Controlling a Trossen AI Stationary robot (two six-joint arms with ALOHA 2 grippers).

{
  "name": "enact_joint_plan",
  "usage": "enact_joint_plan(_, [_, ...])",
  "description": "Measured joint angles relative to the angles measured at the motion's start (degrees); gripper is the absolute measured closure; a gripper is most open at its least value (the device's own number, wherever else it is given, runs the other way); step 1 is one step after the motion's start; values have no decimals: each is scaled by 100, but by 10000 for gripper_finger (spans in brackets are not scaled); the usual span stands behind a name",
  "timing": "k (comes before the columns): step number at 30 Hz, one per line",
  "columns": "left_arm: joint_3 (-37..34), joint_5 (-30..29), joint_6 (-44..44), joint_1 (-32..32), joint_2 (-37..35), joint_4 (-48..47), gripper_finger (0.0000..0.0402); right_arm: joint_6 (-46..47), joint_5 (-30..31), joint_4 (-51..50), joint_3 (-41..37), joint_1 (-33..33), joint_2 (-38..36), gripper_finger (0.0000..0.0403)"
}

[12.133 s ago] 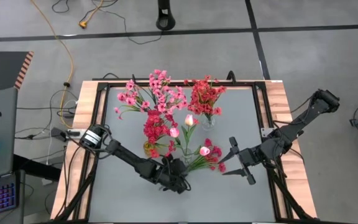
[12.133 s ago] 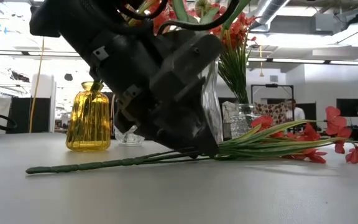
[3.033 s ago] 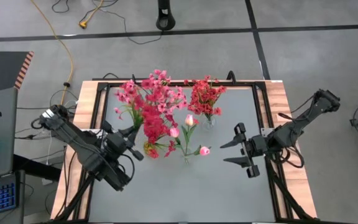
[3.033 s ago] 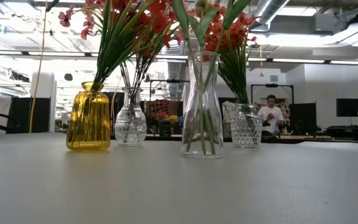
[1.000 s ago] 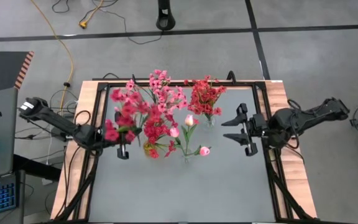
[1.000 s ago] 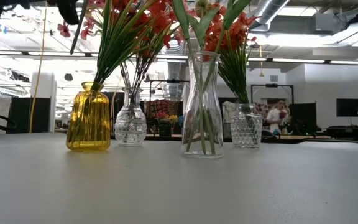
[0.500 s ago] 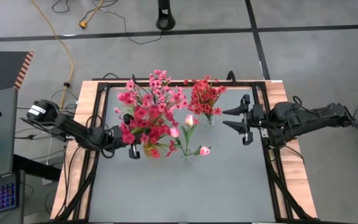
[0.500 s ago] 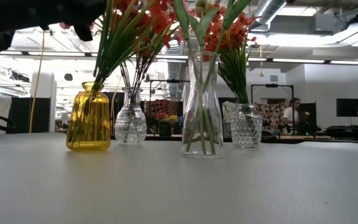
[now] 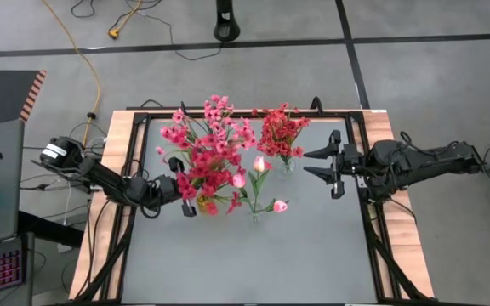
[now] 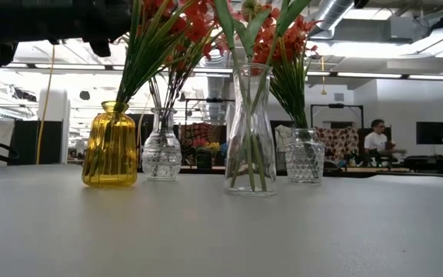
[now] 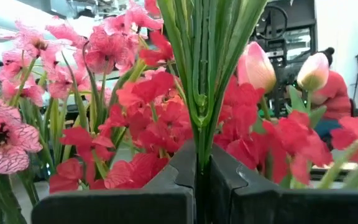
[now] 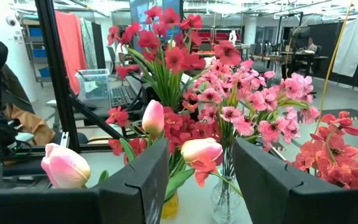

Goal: Sort flowers into vase by color
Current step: Put the red flowers into the yellow vase

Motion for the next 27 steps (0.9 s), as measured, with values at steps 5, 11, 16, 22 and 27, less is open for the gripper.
enact_joint_plan(5, [-1,-385,380,-235,0,-89,401,59,0,1,0,0,0,201])
enact_joint_plan(11, [0,-1266,104,-434,0,-104,401,55,-2,2,0,0,0,201])
enact_joint_plan(16, [-2,-1236,66,-488,0,-265,387,52,0,2,0,0,0,201])
enact_joint_plan(22, [0,-1355,29,-613,-55,-244,335,50,0,2,0,0,0,201])
enact_joint_plan(27, [0,-2186,404,-977,-52,-245,286,48,0,7,0,0,0,201])
